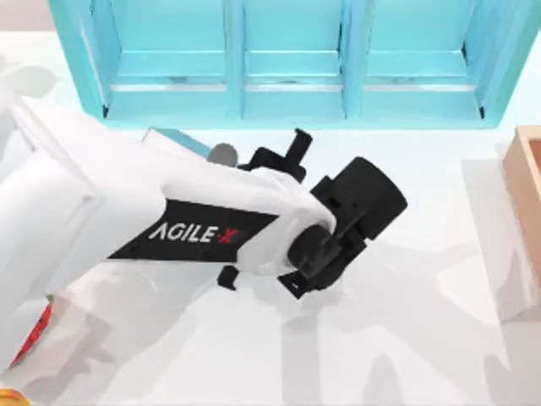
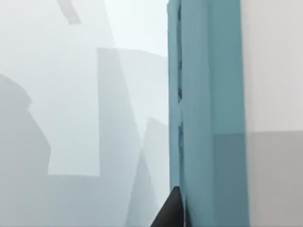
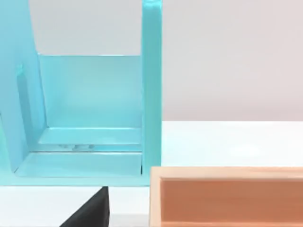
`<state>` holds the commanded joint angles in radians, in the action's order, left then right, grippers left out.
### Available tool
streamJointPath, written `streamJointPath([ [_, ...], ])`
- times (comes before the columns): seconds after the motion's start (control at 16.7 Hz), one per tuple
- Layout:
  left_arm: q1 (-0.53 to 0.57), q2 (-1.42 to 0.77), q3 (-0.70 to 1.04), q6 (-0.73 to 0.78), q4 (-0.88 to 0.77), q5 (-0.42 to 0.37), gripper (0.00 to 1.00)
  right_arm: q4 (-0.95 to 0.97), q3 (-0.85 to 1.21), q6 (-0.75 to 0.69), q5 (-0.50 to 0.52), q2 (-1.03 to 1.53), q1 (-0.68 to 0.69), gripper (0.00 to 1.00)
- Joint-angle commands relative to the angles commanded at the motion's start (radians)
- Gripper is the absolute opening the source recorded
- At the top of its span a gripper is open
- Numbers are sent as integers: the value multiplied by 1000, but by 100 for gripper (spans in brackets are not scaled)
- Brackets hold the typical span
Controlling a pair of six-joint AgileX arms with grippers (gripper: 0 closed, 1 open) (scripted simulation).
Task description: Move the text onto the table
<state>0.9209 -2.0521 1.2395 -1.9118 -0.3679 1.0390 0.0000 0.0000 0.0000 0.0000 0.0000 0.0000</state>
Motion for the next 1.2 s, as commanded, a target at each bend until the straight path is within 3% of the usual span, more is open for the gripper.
streamJointPath([
  [0.3,199,-115,190,-538,-183,143,0,0,0,0,0,0,0,100],
  [0.54,322,-165,302,-811,-276,225,0,0,0,0,0,0,0,100],
  [0.78,376,-184,350,-916,-314,261,0,0,0,0,0,0,0,100],
  [1.2,374,-186,347,-921,-322,259,0,0,0,0,0,0,0,100],
])
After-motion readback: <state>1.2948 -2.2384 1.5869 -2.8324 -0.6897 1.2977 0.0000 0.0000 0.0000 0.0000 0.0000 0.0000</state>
